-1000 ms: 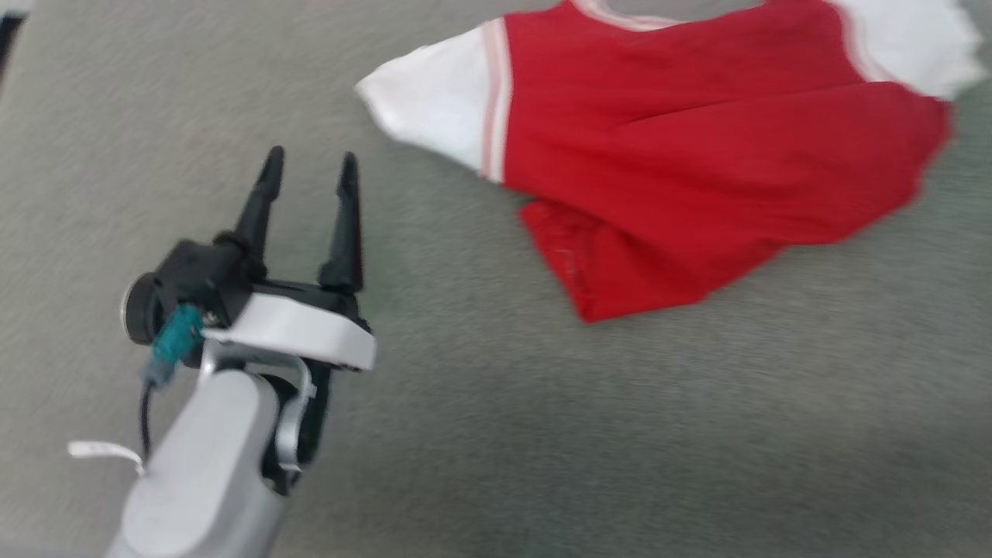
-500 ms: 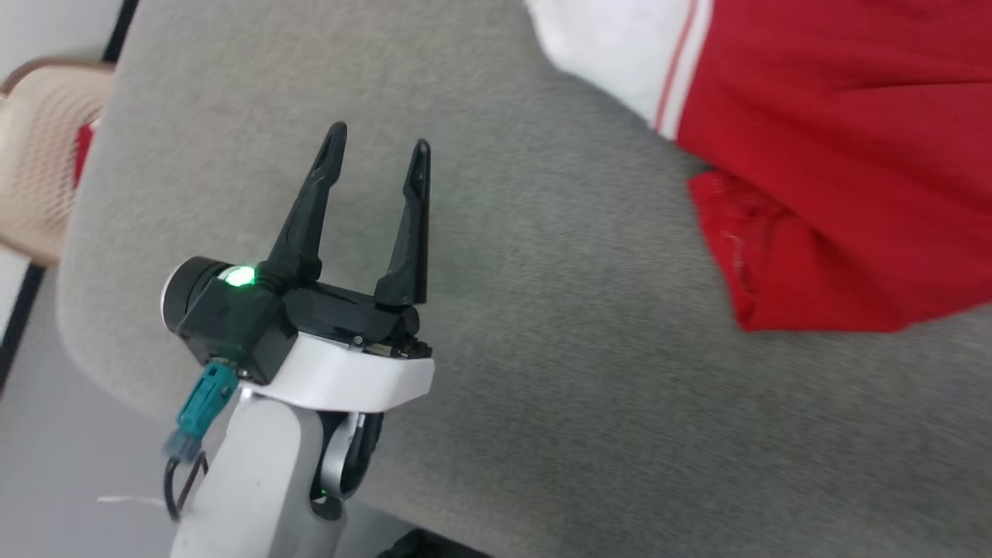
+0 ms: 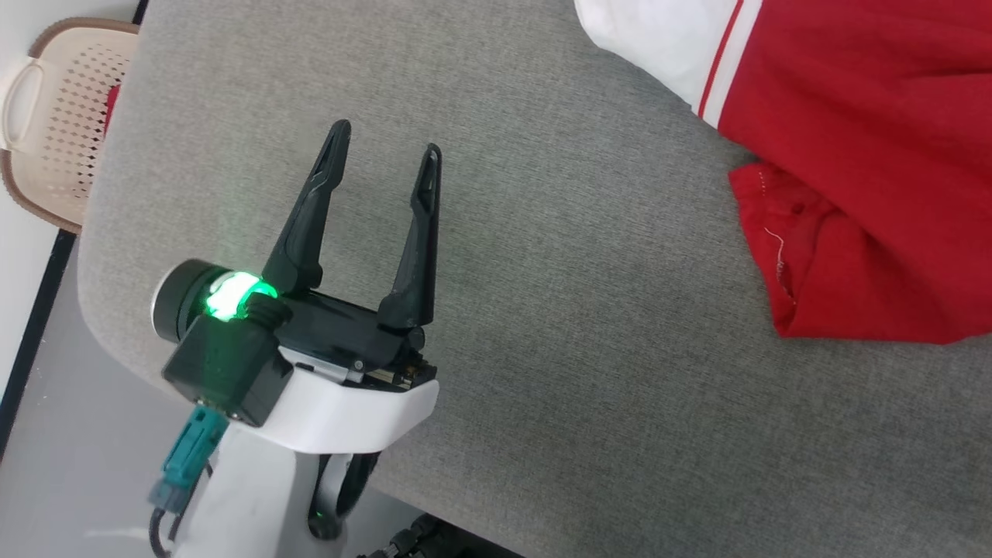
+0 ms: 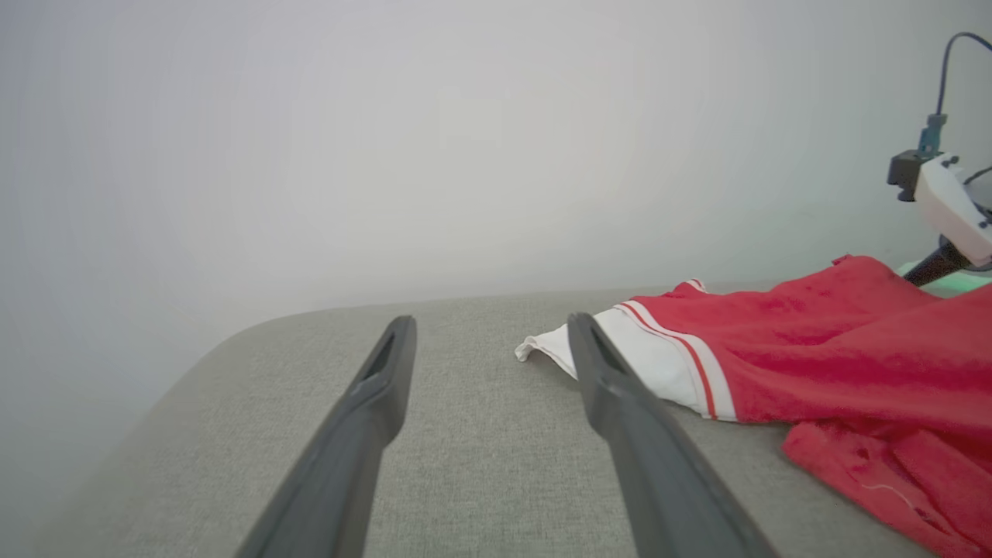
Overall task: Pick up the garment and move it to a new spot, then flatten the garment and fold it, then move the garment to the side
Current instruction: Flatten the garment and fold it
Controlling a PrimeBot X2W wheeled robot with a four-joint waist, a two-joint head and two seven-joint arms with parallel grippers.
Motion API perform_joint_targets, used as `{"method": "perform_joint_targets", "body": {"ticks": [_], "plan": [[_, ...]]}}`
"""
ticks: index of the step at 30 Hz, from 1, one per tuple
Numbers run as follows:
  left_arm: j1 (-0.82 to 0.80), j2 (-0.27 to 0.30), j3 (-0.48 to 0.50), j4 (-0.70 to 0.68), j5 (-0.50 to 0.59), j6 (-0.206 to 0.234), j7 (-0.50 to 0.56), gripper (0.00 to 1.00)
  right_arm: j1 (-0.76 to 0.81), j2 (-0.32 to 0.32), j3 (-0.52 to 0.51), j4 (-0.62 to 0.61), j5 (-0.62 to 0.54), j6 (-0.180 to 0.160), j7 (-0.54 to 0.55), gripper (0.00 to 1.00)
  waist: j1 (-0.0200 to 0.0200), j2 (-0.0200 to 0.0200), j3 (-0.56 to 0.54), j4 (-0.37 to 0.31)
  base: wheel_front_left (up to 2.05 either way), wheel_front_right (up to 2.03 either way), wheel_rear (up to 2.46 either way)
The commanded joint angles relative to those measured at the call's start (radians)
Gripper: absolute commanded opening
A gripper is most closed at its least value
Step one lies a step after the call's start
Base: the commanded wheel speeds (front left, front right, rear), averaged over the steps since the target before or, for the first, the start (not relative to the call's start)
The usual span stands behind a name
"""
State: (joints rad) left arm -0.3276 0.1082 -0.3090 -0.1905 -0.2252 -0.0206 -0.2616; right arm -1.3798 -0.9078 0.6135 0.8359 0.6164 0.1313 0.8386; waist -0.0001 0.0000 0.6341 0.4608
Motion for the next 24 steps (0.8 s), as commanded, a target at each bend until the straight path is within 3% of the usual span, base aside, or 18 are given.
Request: {"method": "perform_joint_targets", "body": {"ticks": [1,5,9,12,17,24], "plan": [[-0.013,0.007,0.003,0.003,0.013,-0.007,-0.005,1.0,0.057,-0.002,0.026,0.04,-0.002,-0.001,0.029,0.0,0.0001,0.0,0.005,-0.006,0.0,0.0,0.0],[-0.102,0.039,-0.012,0.024,0.027,-0.054,-0.004,1.0,0.025,0.002,0.028,0.037,-0.024,-0.003,0.001,0.0,0.0001,0.0,0.022,-0.02,0.0,0.0,0.0],[-0.299,0.083,-0.054,0.063,-0.016,-0.097,0.066,1.0,-0.019,0.023,0.035,0.021,-0.033,-0.003,-0.006,0.0,0.0001,0.0,0.044,-0.038,0.0,0.0,0.0],[-0.491,0.134,-0.11,0.128,-0.101,-0.109,0.177,1.0,-0.041,0.046,0.054,0.002,-0.036,-0.003,-0.009,0.0,0.0001,0.0,0.058,-0.061,0.0,0.0,0.0],[-0.815,0.218,-0.288,0.298,-0.367,-0.108,0.404,1.0,-0.078,0.071,0.095,-0.03,-0.021,-0.001,0.02,0.0,0.0001,0.0,0.09,-0.102,0.0,0.0,0.0],[-1.096,0.25,-0.505,0.588,-0.622,-0.109,0.693,1.0,-0.117,0.099,0.146,-0.05,-0.002,-0.001,0.043,0.0,0.0001,0.0,0.128,-0.147,0.0,0.0,0.0]]}}
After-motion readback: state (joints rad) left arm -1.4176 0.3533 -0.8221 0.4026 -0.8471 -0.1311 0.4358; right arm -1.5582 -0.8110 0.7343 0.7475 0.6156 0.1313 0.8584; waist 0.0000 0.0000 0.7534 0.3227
